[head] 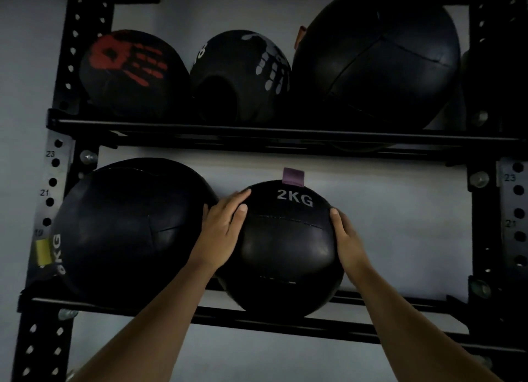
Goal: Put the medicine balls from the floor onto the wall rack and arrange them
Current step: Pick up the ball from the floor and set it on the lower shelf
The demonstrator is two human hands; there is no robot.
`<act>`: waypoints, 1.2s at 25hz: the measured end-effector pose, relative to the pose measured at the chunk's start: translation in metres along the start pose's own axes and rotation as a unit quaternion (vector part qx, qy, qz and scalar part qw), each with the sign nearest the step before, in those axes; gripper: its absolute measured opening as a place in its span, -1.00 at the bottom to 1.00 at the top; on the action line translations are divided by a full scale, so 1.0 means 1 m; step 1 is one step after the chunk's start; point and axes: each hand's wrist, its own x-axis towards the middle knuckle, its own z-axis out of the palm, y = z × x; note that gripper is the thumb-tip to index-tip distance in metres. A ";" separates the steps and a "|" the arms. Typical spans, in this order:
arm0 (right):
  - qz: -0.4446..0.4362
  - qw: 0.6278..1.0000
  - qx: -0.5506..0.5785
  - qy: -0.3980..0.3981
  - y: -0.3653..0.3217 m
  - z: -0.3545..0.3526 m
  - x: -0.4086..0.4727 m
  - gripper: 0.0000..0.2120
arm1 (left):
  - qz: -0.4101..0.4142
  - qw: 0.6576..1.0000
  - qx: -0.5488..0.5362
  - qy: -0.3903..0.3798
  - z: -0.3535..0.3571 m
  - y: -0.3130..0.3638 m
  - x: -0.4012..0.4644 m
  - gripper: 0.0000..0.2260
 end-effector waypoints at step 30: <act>-0.304 0.820 -0.434 -0.217 -0.148 0.201 -0.045 -0.43 | 0.017 0.815 0.580 0.010 -0.118 -0.065 0.010 -0.52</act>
